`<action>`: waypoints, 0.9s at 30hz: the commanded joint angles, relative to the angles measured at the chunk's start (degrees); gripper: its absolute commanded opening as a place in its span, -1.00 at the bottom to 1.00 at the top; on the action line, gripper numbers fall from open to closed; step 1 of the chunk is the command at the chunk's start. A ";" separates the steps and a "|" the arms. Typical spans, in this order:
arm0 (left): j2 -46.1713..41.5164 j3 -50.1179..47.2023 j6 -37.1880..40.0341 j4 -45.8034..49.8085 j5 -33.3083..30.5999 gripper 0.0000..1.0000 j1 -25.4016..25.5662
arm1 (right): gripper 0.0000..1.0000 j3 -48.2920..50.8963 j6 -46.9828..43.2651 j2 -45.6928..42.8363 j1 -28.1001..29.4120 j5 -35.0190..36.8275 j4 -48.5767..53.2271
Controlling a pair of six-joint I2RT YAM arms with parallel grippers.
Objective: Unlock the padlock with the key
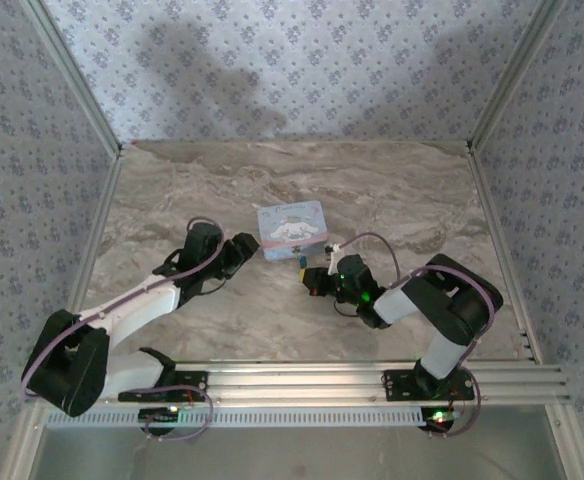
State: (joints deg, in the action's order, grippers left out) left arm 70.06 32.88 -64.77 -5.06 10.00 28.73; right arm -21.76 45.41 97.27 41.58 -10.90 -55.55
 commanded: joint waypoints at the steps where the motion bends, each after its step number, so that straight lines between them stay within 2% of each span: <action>1: 0.60 2.20 4.01 3.27 2.99 0.35 -1.94 | -0.95 0.77 5.28 0.88 -0.41 -2.12 2.97; 7: 5.58 6.64 8.06 4.07 5.86 0.51 -3.66 | -0.71 0.93 4.57 -1.29 -1.35 -1.43 6.85; 12: 9.64 11.64 11.75 6.98 6.21 0.55 -4.12 | -0.34 2.29 3.48 -4.08 -2.85 -1.23 9.11; 16: 13.10 15.20 14.44 8.95 6.82 0.58 -4.56 | -0.18 2.96 0.96 -7.21 -5.31 -2.66 12.30; 23: 21.02 22.42 18.43 12.86 8.38 0.58 -4.62 | 0.02 2.71 -5.05 -13.30 -11.64 -11.57 15.02; 27: 25.12 24.24 18.83 12.42 9.84 0.53 -4.50 | 0.26 2.73 -7.37 -15.46 -13.58 -14.77 14.72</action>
State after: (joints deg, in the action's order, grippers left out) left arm 93.08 55.16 -48.03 5.50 17.65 24.38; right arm -19.31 41.87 83.57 29.06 -20.95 -41.89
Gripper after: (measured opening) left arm 0.777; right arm 0.606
